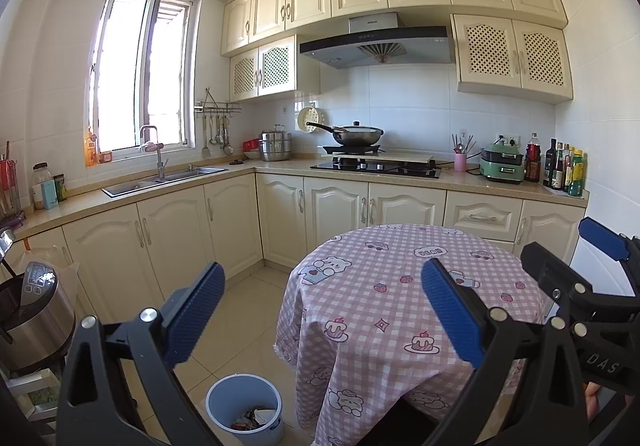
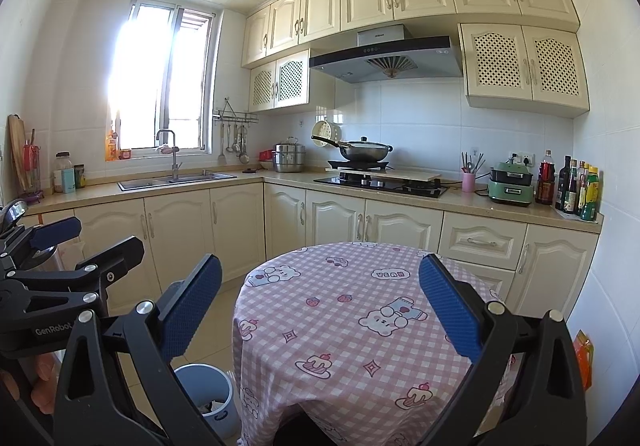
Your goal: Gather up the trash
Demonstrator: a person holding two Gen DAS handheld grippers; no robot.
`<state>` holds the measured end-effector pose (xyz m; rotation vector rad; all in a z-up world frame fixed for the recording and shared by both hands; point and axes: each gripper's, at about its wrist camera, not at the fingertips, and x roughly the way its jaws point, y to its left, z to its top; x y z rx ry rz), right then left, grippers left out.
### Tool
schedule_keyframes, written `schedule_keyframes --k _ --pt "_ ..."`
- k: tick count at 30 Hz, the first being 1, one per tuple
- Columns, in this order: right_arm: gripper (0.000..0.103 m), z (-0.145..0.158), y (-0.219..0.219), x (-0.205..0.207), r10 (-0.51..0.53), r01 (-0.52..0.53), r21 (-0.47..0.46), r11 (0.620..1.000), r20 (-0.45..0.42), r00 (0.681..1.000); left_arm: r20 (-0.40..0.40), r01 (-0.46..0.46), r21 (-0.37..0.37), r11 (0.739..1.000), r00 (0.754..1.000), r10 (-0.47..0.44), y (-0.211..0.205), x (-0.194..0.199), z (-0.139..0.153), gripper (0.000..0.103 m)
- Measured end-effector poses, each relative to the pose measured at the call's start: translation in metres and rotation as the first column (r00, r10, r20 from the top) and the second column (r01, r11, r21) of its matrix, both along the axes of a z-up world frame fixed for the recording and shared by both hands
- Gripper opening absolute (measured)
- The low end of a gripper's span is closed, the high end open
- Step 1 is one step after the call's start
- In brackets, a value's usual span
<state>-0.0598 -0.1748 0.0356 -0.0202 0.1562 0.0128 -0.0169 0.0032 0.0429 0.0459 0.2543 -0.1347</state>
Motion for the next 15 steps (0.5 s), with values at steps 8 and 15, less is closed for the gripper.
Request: schedule_keyframes --k 8,15 --pt "0.095 0.0002 -0.0023 0.0004 0.001 -0.001 0.001 1.000 -0.002 1.000 -0.006 0.006 0.002 1.000 1.000 -0.006 -0.0007 0.0008 -0.0028 0.097" --pt "0.095 0.0001 -0.0042 -0.0001 0.000 0.000 0.006 1.000 -0.005 1.000 -0.009 0.010 0.002 1.000 1.000 -0.010 -0.0015 0.0014 -0.0044 0.097"
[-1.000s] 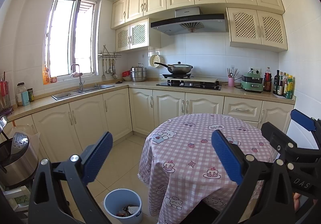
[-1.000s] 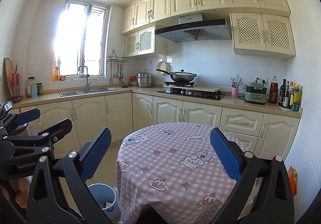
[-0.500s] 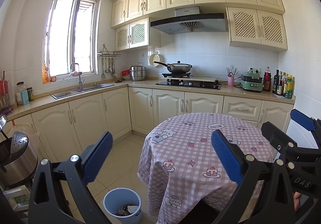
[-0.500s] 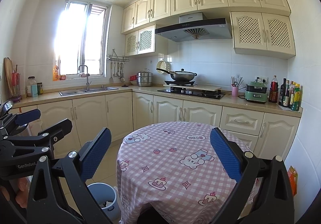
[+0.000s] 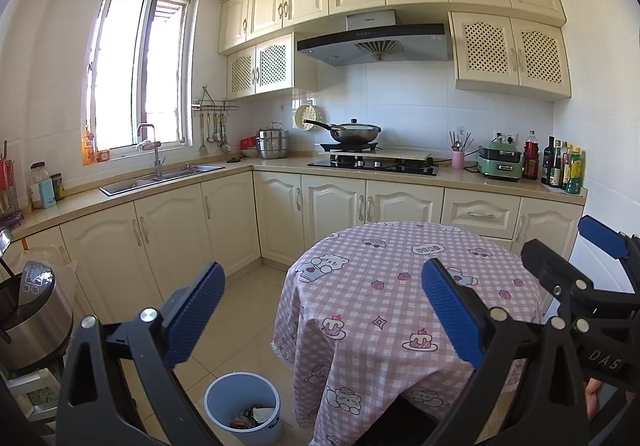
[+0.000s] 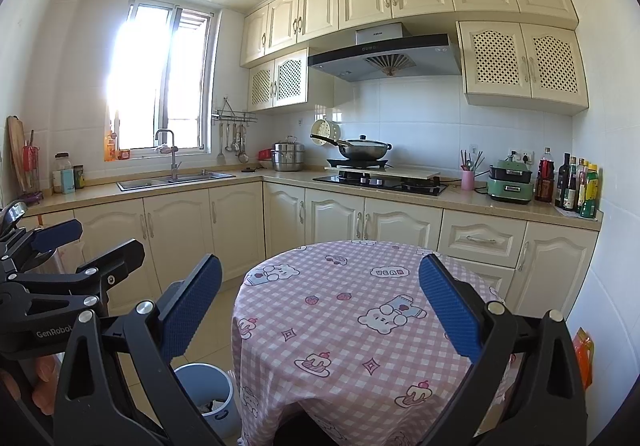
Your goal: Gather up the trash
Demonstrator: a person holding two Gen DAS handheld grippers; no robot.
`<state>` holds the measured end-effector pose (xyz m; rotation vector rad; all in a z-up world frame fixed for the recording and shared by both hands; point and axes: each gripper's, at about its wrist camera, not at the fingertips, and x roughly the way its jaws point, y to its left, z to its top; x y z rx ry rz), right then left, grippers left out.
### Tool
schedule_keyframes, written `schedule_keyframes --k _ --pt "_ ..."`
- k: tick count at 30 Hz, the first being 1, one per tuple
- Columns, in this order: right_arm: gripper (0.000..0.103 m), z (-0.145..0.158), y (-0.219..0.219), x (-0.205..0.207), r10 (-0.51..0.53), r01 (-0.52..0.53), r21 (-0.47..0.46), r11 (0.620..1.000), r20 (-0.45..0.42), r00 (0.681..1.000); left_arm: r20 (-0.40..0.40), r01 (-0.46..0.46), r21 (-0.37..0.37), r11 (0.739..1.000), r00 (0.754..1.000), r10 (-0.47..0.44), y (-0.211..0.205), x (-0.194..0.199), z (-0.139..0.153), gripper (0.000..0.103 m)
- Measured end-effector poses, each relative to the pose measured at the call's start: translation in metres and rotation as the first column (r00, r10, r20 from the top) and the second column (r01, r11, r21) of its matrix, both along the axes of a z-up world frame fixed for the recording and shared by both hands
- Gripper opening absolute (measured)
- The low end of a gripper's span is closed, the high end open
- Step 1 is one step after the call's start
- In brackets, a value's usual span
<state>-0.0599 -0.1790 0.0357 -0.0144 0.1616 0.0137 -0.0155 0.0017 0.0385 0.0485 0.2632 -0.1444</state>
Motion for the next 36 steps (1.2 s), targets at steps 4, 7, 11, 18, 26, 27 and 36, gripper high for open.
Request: schedule_keyframes --k 4,7,11,18,26,27,36 --pt "0.095 0.000 -0.001 0.000 -0.001 0.001 0.000 1.000 0.000 1.000 -0.001 0.001 -0.002 1.000 1.000 -0.001 0.000 0.000 -0.001 0.097" --pt "0.095 0.000 -0.001 0.000 0.000 0.000 0.001 1.000 -0.001 1.000 -0.003 0.002 0.000 1.000 1.000 -0.002 0.000 0.001 -0.001 0.097" --pt "0.095 0.001 -0.002 0.000 -0.002 0.002 -0.002 1.000 -0.001 1.000 -0.003 0.006 -0.002 1.000 1.000 -0.006 0.000 0.001 -0.003 0.097" --pt "0.095 -0.001 -0.002 -0.002 -0.008 0.008 -0.001 1.000 -0.001 1.000 -0.013 0.010 -0.004 1.000 1.000 -0.010 -0.001 0.005 -0.006 0.097" --pt "0.095 -0.002 0.000 -0.004 -0.016 0.016 0.001 1.000 -0.004 1.000 -0.027 0.014 -0.005 1.000 1.000 -0.014 -0.003 0.010 -0.010 0.097" --pt "0.095 -0.002 -0.001 -0.004 -0.017 0.017 0.001 1.000 -0.004 1.000 -0.027 0.015 -0.004 1.000 1.000 -0.015 -0.004 0.010 -0.010 0.097" --pt "0.095 -0.001 0.000 -0.004 -0.020 0.020 0.002 1.000 -0.004 1.000 -0.027 0.018 -0.002 1.000 0.999 -0.018 -0.006 0.009 -0.010 0.097"
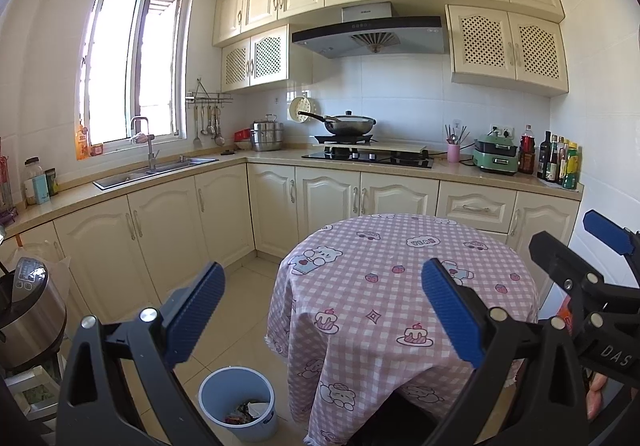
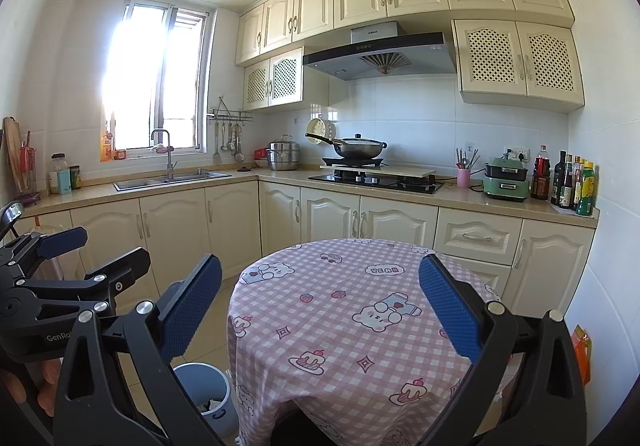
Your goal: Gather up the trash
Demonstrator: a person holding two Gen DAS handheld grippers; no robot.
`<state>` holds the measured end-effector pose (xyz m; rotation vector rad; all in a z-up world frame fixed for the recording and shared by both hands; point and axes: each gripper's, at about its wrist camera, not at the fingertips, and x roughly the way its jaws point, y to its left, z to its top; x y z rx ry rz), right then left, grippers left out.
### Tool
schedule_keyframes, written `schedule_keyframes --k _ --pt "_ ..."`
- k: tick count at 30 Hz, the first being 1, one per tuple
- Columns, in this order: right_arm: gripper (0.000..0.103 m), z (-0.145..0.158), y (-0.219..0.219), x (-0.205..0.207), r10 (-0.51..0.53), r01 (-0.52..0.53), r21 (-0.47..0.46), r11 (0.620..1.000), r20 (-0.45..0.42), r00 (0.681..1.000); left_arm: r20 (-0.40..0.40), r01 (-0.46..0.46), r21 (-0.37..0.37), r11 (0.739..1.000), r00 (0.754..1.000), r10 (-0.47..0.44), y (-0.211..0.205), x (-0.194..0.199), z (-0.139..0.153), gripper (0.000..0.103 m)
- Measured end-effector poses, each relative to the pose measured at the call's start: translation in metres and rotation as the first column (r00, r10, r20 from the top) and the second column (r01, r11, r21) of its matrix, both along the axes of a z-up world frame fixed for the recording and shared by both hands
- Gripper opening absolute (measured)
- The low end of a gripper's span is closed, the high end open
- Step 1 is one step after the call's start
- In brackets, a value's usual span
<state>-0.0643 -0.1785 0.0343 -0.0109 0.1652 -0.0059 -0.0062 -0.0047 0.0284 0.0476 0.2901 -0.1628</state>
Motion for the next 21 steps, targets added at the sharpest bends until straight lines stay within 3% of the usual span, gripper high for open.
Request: schedule_keyframes --k 21 --pt "0.095 -0.0001 0.0011 -0.0012 0.001 -0.001 -0.002 1.000 0.000 1.000 0.000 -0.003 0.000 1.000 1.000 0.003 0.0013 0.0001 -0.0002 0.097"
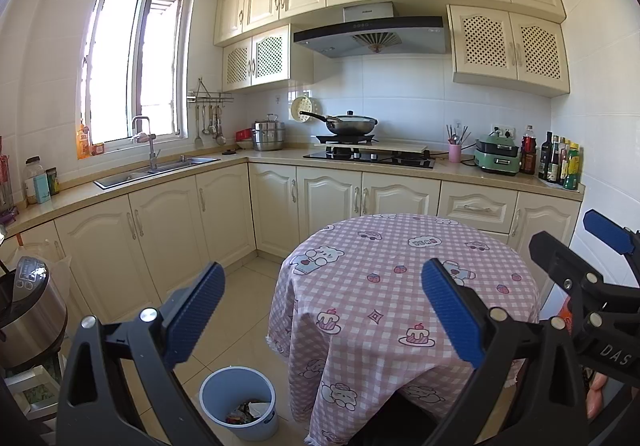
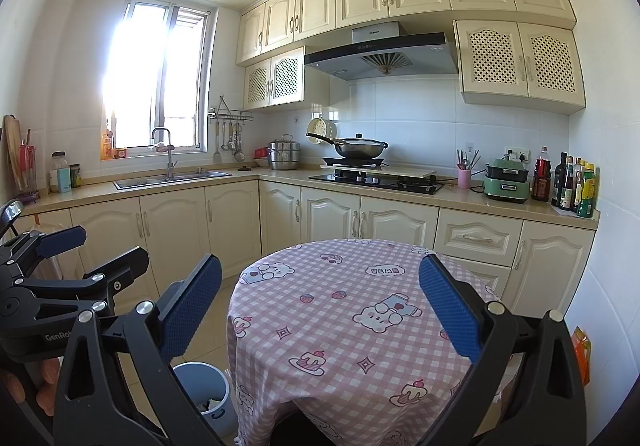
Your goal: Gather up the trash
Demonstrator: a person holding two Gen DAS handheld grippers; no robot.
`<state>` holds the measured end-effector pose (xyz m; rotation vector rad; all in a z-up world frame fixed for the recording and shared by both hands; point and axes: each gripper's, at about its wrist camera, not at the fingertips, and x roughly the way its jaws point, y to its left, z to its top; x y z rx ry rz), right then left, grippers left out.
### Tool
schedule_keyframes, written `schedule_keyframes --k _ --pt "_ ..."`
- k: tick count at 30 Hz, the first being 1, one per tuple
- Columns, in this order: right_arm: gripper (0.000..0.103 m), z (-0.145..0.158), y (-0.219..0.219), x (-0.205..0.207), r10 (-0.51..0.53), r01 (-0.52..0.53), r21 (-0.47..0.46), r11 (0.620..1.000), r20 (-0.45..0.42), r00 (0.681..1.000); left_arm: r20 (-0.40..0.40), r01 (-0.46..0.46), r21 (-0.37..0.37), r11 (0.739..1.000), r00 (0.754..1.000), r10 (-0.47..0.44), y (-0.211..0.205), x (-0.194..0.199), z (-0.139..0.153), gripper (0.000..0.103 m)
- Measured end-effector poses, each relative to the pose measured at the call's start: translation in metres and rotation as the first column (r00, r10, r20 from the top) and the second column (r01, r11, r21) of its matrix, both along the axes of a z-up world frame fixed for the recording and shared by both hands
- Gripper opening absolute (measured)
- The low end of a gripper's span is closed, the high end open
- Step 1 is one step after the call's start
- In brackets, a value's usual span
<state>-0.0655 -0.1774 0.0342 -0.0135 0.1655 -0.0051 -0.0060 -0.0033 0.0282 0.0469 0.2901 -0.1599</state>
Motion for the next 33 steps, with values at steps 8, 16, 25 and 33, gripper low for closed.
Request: schedule_keyframes --k 8,16,25,33 --pt "0.095 0.0006 -0.0009 0.0006 0.001 -0.001 -0.003 1.000 0.000 1.000 -0.001 -0.001 0.000 1.000 1.000 0.001 0.0005 -0.0002 0.0000 0.097" --pt "0.095 0.0015 -0.0022 0.0039 0.004 -0.004 -0.005 1.000 -0.003 1.000 -0.004 -0.001 -0.002 1.000 1.000 0.001 0.0034 0.0005 0.0007 0.097" --pt "0.095 0.0017 -0.0036 0.0056 0.004 -0.004 -0.006 1.000 -0.005 1.000 -0.009 0.001 0.003 1.000 1.000 -0.001 0.0036 0.0024 0.0009 0.097" --pt "0.095 0.0011 -0.0042 0.0064 0.004 -0.004 -0.006 1.000 -0.009 1.000 -0.017 -0.001 0.002 1.000 1.000 0.001 0.0014 0.0034 -0.0012 0.097"
